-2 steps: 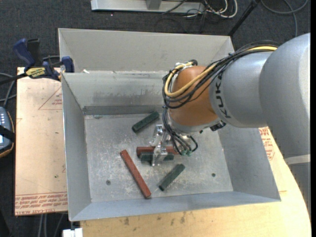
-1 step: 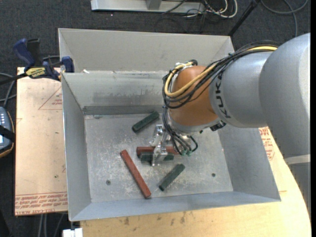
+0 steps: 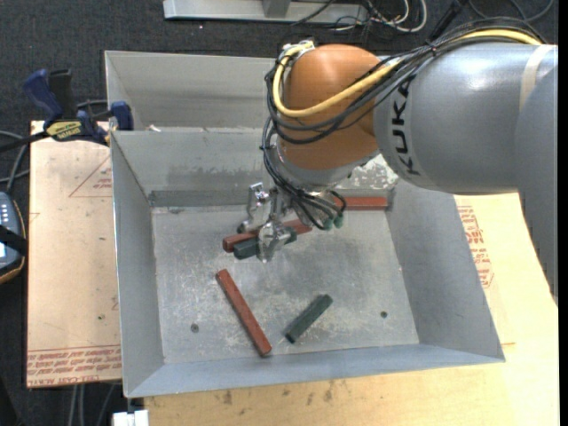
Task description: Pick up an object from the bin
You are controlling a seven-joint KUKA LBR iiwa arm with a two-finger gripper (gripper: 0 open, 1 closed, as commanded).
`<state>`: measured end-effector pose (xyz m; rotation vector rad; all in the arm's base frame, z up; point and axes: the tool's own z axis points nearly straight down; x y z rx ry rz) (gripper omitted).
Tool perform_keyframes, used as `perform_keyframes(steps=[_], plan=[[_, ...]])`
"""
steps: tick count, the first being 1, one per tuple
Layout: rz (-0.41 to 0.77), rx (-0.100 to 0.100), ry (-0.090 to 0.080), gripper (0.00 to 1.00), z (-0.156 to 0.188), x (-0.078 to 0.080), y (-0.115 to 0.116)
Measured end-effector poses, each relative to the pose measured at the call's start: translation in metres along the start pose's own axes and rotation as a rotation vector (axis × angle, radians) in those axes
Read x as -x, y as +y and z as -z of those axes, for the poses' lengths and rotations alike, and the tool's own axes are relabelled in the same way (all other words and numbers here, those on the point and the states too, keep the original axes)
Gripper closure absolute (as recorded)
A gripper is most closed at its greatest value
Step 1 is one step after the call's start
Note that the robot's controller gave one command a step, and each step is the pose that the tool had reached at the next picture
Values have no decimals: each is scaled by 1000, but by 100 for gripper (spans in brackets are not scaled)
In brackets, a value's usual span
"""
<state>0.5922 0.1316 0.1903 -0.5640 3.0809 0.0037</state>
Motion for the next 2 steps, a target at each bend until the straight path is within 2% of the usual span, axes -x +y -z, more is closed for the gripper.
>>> perform_keyframes(steps=[1,2], plan=[[-2,1,6,100,-3,-2,-1],[26,1,7,100,63,6,-6]])
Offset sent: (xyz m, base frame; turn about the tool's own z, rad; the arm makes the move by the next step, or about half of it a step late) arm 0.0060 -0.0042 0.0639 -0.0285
